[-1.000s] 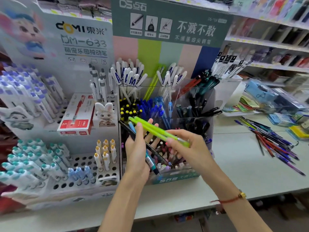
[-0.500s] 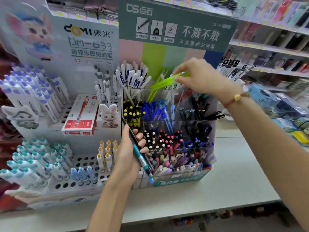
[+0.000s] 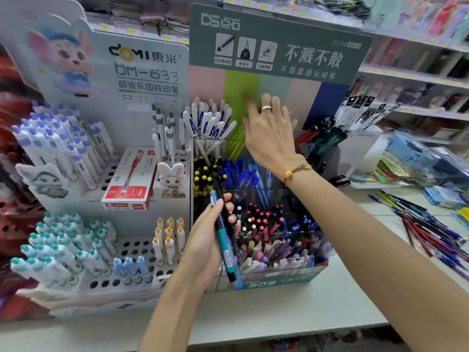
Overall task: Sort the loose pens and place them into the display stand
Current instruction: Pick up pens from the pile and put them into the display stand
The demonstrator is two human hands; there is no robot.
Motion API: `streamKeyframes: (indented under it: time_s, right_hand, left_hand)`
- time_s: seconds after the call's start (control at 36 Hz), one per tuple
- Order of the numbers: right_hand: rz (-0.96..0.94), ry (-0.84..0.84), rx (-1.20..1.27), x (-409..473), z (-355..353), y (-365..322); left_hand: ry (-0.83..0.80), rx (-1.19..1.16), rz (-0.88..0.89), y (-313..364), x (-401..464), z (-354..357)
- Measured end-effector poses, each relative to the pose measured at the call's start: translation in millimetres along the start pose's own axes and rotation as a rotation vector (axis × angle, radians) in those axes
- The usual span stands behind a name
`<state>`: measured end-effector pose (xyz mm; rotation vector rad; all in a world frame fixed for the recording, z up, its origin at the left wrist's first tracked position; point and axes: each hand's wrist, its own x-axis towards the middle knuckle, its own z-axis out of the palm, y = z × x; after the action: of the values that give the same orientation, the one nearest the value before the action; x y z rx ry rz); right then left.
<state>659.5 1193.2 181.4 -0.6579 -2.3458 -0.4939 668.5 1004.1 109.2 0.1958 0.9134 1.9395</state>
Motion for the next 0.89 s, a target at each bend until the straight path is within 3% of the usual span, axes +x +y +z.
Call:
streamKeyframes:
  time_s: [0.08,0.25,0.33,0.42,0.56,0.61,0.78,0.89]
  right_hand:
    - [-0.049,-0.008,-0.022,-4.0,4.0,-1.4]
    - [-0.019,-0.162,0.308,-17.3,-2.5,-1.5]
    - [0.031,-0.055,0.426,-27.3,-16.4,-1.2]
    - [0.139,0.079,0.580,-54.7,-35.6,-9.7]
    - [0.294,-0.241,0.733,-110.8,-47.5,-14.6]
    - [0.389,-0.249,0.777,-124.6,-48.0,-6.4]
    - [0.718,-0.143,1.129,-137.7,-68.8,42.2]
    - [0.882,0.315,0.985,-141.2,-78.6,87.8]
  left_hand:
    - [0.010,-0.034,-0.018,-0.7,0.1,2.9]
    - [0.031,-0.116,-0.030,-0.6,-1.4,4.3]
    - [0.022,-0.112,-0.020,-2.0,-0.8,3.5]
    - [0.004,0.002,-0.007,-5.4,1.5,5.4]
    - [-0.094,0.398,-0.017,-13.4,6.3,19.6]
    - [-0.146,0.541,-0.010,-21.1,10.6,26.1]
    - [-0.204,0.585,-0.007,-46.5,22.9,52.0]
    - [-0.017,0.353,-0.027,-61.2,37.3,56.7]
